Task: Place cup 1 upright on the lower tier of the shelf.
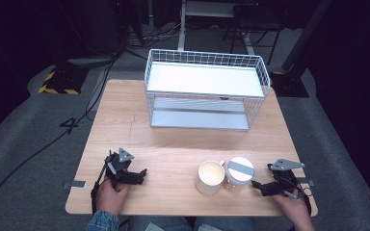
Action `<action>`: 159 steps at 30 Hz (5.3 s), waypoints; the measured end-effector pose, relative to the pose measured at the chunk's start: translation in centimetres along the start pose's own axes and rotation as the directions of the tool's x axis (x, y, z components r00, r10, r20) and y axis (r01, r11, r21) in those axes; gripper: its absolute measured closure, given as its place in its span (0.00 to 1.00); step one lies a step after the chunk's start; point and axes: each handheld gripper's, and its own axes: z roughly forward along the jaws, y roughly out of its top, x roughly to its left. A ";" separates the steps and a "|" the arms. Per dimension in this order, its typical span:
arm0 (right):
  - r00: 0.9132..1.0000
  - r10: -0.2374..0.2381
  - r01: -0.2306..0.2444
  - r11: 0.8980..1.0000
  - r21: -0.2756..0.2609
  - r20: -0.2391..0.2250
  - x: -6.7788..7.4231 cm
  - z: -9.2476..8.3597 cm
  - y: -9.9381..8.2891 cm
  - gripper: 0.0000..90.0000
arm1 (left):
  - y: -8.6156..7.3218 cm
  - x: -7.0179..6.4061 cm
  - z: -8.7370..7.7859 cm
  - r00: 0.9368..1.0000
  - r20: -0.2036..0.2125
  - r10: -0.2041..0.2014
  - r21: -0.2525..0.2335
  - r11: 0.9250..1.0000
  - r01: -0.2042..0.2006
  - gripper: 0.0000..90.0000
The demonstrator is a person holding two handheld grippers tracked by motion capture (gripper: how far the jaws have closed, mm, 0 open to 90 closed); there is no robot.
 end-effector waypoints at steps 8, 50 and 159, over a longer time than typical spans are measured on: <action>1.000 0.016 -0.017 0.999 -0.040 -0.013 0.4 -1.2 0.4 0.03 | 0.0 0.0 0.0 1.000 -0.004 0.000 0.003 1.000 0.000 0.00; 0.963 -0.142 0.103 0.980 -0.171 -0.231 6.4 -1.4 4.9 0.00 | 0.1 -0.1 0.1 1.000 -0.007 -0.005 0.000 1.000 0.005 0.00; 1.000 -0.016 0.023 0.950 -0.311 0.023 3.1 11.0 21.5 0.08 | 0.1 0.0 0.1 1.000 -0.009 -0.005 0.003 1.000 0.005 0.00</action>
